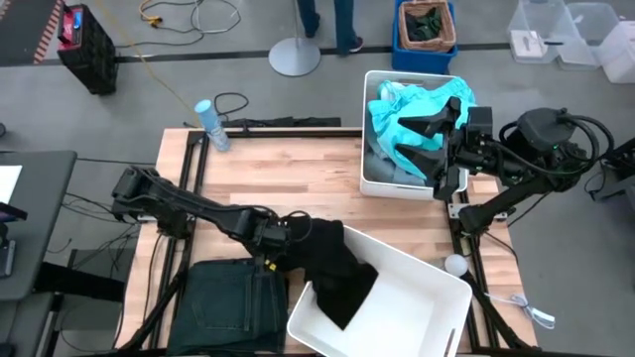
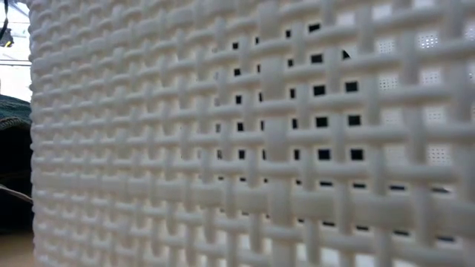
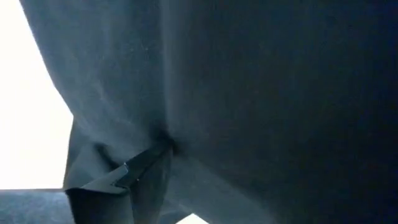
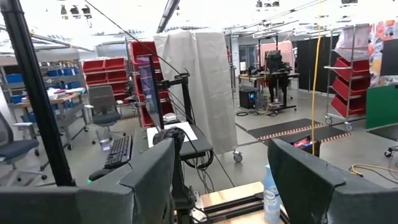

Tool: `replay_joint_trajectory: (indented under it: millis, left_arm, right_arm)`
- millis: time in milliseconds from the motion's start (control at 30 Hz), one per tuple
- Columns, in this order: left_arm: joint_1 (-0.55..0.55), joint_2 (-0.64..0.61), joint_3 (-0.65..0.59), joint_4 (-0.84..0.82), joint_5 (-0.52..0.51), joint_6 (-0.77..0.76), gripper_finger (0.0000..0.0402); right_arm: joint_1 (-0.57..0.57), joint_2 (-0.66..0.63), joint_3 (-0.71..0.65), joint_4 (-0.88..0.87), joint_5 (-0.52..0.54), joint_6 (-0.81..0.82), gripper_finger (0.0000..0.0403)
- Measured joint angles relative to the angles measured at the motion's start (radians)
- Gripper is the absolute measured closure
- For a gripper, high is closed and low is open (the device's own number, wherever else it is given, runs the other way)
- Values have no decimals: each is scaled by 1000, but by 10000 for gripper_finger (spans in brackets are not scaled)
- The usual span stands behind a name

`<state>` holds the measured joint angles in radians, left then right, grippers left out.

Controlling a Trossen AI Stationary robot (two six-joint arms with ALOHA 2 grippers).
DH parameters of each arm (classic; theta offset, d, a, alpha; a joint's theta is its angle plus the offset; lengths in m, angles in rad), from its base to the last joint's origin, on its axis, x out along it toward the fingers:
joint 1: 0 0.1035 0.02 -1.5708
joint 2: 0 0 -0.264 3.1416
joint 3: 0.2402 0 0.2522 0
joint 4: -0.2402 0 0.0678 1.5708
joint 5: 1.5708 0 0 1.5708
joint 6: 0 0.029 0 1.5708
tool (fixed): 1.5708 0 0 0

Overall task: Sort clothes
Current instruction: Put the black shirt into the bottom white laundry bin

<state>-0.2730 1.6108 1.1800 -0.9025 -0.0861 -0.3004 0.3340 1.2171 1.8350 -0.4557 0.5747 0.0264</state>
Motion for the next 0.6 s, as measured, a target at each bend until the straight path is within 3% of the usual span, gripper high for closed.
replay_joint_trajectory:
  millis: [167,367,467,600]
  left_arm:
    - [30,0,-158,184,3,-28,142]
    - [40,0,-236,345,1,-55,158]
    - [40,0,-237,390,-9,-56,199]
    - [40,1,-231,415,-16,-60,294]
  right_arm:
    - [0,0,0,0,0,0,126]
    - [0,0,0,0,0,0,126]
    - [-1,0,0,0,0,0,126]
    - [-9,0,0,0,0,1,126]
